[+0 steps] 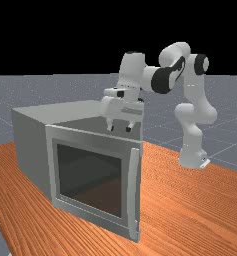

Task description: Close the microwave

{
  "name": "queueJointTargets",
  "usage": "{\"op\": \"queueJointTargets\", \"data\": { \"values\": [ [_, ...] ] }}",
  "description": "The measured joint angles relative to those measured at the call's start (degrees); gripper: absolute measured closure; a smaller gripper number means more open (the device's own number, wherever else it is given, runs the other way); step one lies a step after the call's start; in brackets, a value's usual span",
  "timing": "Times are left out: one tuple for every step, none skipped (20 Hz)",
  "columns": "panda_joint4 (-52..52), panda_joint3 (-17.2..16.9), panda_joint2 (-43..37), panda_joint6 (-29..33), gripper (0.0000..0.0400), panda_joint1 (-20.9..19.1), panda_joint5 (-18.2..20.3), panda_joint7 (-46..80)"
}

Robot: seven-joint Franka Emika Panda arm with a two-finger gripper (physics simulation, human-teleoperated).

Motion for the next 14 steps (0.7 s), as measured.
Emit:
{"op": "queueJointTargets", "data": {
  "values": [
    [0.38, 0.05, 0.25, -0.09, 0.0000, 0.06, 0.11, -0.09],
    [1.34, -0.07, 0.85, -0.49, 0.0000, 0.26, -0.50, 0.17],
    [2.46, -0.13, 1.60, -0.87, 0.0000, 0.34, -0.69, 0.20],
    [3.71, -0.13, 2.46, -1.23, 0.0000, 0.32, -0.56, 0.05],
    [5.08, -0.16, 3.39, -1.66, 0.0000, 0.34, -0.58, -0.02],
    [6.71, -0.17, 4.48, -2.16, 0.0000, 0.32, -0.49, -0.17],
    [7.73, 0.07, 5.23, -2.32, 0.0000, 0.02, 0.30, -0.99],
    [10.20, 0.02, 6.67, -4.17, 0.0000, 0.07, 0.36, -0.80],
    [13.15, 0.04, 8.36, -6.38, 0.0000, 0.07, 0.50, -1.00],
    [13.66, 0.06, 8.96, -7.00, 0.0000, 0.02, 0.62, -1.08],
    [12.50, 0.04, 8.95, -5.63, 0.0000, 0.00, 0.57, -1.01],
    [11.76, 0.04, 9.25, -4.76, 0.0000, -0.02, 0.56, -0.97],
    [8.32, -0.43, 8.27, -0.39, 0.0000, 0.37, -0.88, -0.03],
    [10.18, -0.51, 9.69, -1.15, 0.0000, 0.47, -1.01, -0.11]
  ]
}}
